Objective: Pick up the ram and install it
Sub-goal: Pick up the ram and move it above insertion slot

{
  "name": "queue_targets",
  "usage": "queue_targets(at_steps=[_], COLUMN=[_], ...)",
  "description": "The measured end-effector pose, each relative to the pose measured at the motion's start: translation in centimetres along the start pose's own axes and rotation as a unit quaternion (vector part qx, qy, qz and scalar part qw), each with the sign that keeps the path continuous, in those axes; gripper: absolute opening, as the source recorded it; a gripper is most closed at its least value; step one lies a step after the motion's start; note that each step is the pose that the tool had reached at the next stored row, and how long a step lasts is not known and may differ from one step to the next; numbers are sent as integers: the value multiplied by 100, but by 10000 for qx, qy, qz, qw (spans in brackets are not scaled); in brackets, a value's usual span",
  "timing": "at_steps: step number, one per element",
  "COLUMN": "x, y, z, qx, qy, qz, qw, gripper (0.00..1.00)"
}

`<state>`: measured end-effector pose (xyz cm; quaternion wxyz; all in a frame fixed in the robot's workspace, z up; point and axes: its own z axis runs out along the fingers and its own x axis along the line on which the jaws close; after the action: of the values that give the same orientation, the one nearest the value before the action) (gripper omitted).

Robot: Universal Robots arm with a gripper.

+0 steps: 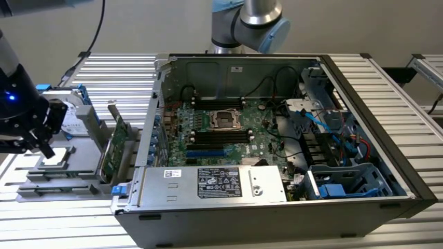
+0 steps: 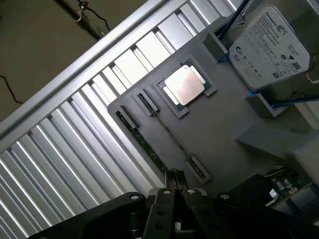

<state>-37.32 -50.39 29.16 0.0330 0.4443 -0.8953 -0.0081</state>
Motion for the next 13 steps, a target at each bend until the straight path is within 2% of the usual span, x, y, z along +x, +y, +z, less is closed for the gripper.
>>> queue_targets(at_steps=[4, 7, 10, 13], x=[-1, -2, -3, -5], y=[-1, -2, -3, -4], z=[28, 49, 70, 92], qx=[19, 34, 48, 62], qy=[15, 27, 39, 51], qz=[-364, -635, -909, -1178], qw=[9993, 9980, 9958, 9930], gripper=[11, 11, 11, 11])
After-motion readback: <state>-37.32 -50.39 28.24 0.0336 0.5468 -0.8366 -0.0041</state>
